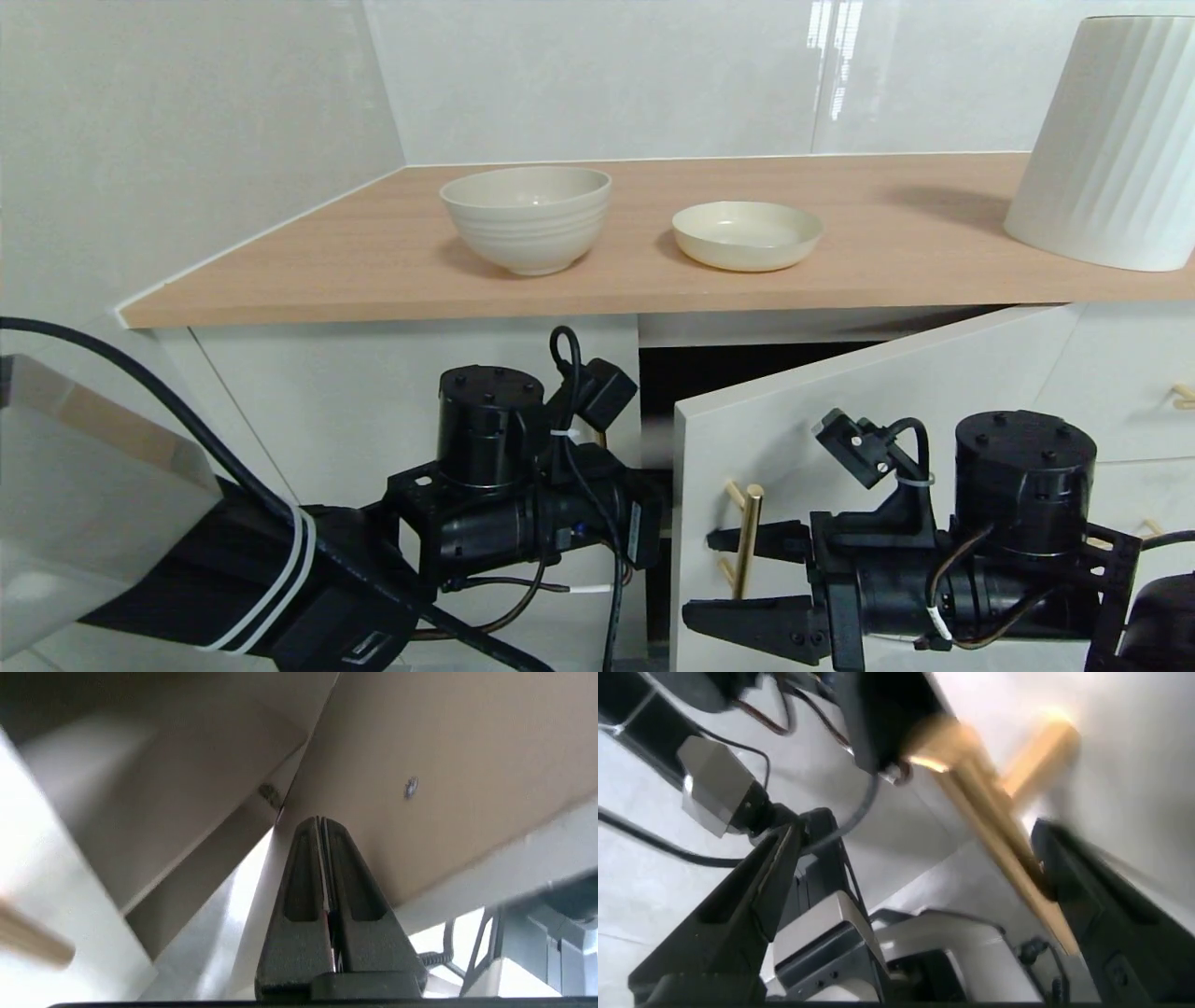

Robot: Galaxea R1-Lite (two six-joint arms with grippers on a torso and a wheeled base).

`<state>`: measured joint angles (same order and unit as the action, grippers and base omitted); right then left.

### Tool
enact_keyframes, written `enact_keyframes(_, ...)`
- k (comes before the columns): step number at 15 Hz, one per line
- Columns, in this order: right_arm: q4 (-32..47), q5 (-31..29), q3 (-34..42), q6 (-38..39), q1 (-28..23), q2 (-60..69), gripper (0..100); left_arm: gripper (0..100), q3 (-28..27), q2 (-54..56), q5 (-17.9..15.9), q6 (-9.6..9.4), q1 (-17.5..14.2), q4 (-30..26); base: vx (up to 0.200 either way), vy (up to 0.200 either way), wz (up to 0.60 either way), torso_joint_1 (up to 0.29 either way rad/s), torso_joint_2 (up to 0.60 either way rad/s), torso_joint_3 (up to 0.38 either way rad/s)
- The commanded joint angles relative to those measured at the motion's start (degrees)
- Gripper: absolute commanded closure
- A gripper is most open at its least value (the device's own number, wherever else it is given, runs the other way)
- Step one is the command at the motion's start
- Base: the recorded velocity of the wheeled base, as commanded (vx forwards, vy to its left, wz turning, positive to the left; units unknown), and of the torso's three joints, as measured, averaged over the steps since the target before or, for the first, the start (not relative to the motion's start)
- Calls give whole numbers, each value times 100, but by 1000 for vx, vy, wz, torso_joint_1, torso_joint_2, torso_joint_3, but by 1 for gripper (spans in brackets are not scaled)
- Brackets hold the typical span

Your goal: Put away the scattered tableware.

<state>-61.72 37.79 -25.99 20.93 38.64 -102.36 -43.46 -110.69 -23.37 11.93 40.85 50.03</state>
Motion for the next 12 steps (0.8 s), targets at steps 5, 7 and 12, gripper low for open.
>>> enact_keyframes(5,-42,-61,138,-36,-841,252,0,100,-198,-137,-36,11,116,24,0,0,0,0,0,0)
enact_keyframes(7,-42,-70,375,-502,-1377,560,0,100,-180,-111,-27,11,134,24,0,0,0,0,0,0)
enact_keyframes(12,11,-712,1518,-546,-1500,1720,0,100,-172,-75,-10,11,151,24,0,0,0,0,0,0)
